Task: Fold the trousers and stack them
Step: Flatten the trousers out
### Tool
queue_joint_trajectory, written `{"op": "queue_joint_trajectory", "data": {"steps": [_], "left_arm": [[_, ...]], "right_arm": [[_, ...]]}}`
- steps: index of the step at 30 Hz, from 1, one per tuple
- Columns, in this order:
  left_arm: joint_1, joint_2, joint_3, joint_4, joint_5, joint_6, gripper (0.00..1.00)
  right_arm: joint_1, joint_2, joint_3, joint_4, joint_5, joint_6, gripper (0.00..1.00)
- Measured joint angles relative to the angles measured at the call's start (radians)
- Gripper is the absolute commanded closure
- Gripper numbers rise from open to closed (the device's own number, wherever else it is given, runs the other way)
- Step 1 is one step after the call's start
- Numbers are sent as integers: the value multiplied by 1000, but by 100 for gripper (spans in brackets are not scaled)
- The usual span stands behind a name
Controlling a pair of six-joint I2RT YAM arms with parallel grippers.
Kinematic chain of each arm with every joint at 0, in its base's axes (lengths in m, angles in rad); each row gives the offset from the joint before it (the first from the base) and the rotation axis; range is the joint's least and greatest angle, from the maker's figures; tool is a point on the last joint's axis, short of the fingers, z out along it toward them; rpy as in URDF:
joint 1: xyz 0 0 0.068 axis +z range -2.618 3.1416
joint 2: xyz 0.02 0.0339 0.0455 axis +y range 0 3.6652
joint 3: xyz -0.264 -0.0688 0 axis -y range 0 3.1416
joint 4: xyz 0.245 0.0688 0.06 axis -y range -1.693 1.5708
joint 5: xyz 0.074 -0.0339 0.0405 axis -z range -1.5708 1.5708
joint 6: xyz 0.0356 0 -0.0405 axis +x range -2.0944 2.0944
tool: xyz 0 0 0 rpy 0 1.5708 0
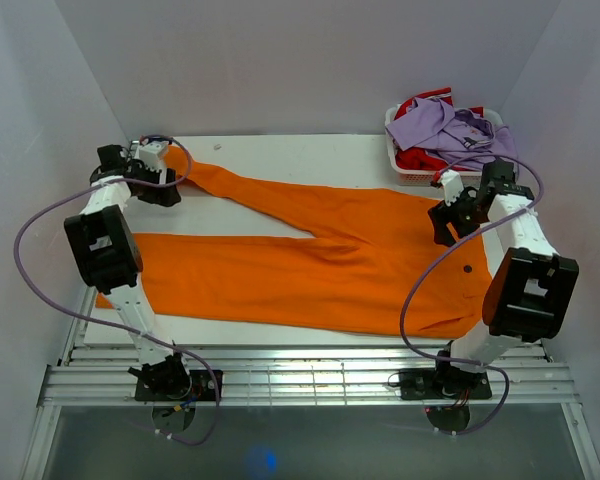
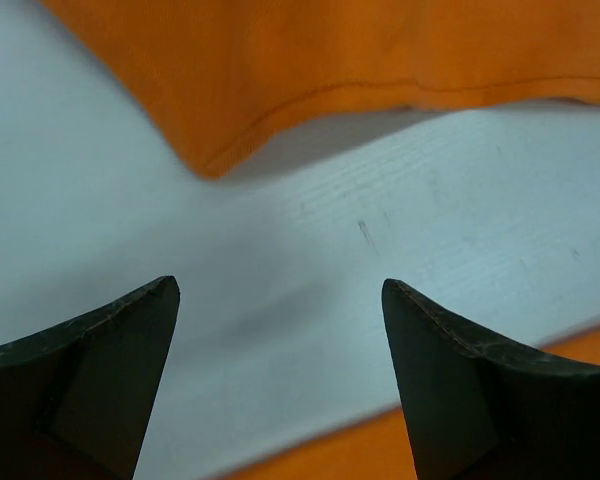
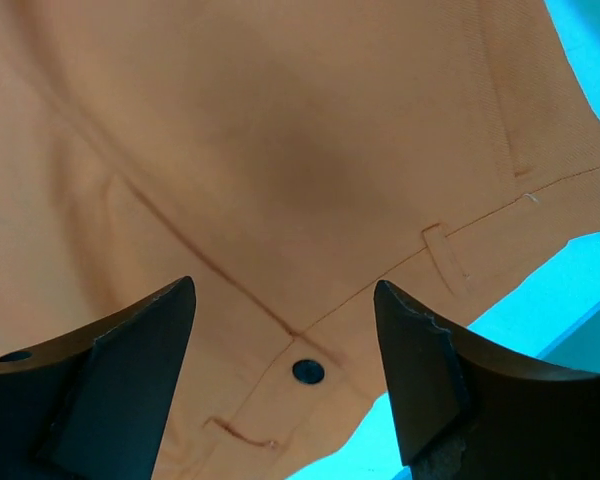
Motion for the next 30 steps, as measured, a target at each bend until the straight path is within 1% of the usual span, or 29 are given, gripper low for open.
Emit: {"op": "queue_joint_trajectory", "data": {"steps": [5, 6, 8, 10, 12, 13, 14, 16, 17, 20, 25, 30], "left_arm": [[-69, 179, 119, 65, -60, -23, 13], [-80, 206, 140, 79, -79, -26, 16], [-105, 248, 167, 113, -140, -27, 20], [-121, 257, 174, 149, -182, -23, 35], [-143, 257, 171, 200, -249, 3, 45], [-153, 257, 166, 225, -275, 18, 54], [-161, 257, 163, 243, -296, 31, 61], [-176, 257, 161, 264, -321, 65, 70], [-180, 256, 161, 271, -323, 92, 80], [-185, 248, 161, 277, -324, 171, 100], [-174, 194, 161, 276, -321, 367, 100], [-127, 89, 151, 226, -264, 605, 100]], "right_arm": [[1, 105, 9, 132, 60, 148, 34], [1, 121, 8, 159, 74, 172, 37], [1, 151, 6, 206, 101, 212, 41], [1, 182, 5, 243, 135, 245, 46], [2, 219, 5, 273, 186, 270, 50], [2, 239, 5, 284, 213, 275, 51], [2, 257, 4, 291, 237, 280, 54], [0, 287, -2, 305, 295, 283, 58], [-3, 291, -3, 309, 309, 290, 60], [-17, 289, -7, 325, 355, 299, 62], [-47, 284, -21, 346, 403, 291, 65], [-86, 267, -47, 364, 426, 261, 65]]}}
